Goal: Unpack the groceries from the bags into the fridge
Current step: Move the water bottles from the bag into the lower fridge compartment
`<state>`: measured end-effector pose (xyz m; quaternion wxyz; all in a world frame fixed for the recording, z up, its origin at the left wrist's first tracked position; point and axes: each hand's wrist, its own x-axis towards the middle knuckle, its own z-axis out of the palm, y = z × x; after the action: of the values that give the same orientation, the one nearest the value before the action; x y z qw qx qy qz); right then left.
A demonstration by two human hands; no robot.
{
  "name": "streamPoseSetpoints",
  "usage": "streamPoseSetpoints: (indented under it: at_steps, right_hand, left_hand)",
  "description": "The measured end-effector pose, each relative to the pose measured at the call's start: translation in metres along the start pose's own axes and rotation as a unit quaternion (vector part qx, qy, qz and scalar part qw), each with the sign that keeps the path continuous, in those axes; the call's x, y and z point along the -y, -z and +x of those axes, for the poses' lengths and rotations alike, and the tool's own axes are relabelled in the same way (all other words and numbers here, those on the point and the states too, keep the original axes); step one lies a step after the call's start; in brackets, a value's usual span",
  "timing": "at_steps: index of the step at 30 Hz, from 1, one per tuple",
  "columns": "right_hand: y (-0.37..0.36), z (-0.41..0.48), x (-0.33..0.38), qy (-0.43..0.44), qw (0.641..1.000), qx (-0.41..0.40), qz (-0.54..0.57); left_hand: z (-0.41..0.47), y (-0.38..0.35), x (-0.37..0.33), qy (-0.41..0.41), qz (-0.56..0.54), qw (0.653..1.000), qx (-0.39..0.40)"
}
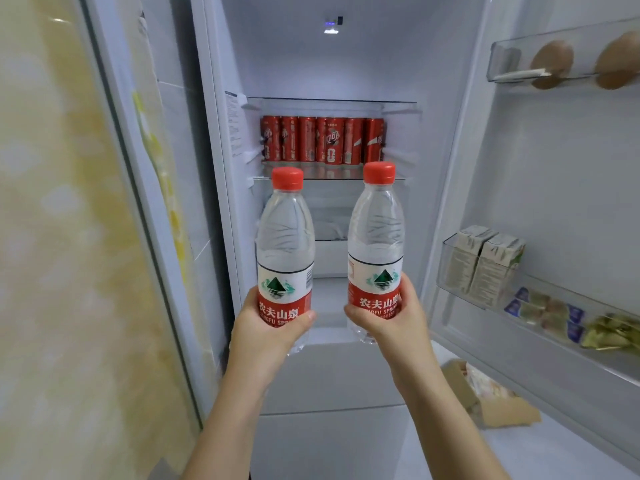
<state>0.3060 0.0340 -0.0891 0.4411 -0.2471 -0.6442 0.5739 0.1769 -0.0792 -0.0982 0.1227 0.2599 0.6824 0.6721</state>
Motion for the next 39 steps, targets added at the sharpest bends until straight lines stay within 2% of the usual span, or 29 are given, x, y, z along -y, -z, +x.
streamPoseSetpoints:
  at_steps: [10, 22, 32, 39]
  right_hand:
    - [-0.012, 0.09, -0.053, -0.028, 1.0, 0.001, -0.002]
    - [-0.026, 0.226, -0.122, -0.036, 0.996, 0.07, -0.031]
    - [-0.037, 0.262, -0.198, -0.088, 0.991, 0.081, -0.062]
    - [-0.049, 0.271, -0.231, -0.114, 0.987, 0.057, -0.1]
  left_hand:
    - [0.082, -0.038, 0.041, 0.022, 0.012, 1.0, -0.008]
    - [0.195, -0.098, 0.087, 0.063, 0.006, 0.995, -0.072]
    - [0.241, -0.115, 0.147, 0.111, 0.039, 0.988, -0.098]
    - [0.267, -0.122, 0.182, 0.145, 0.074, 0.986, -0.043]
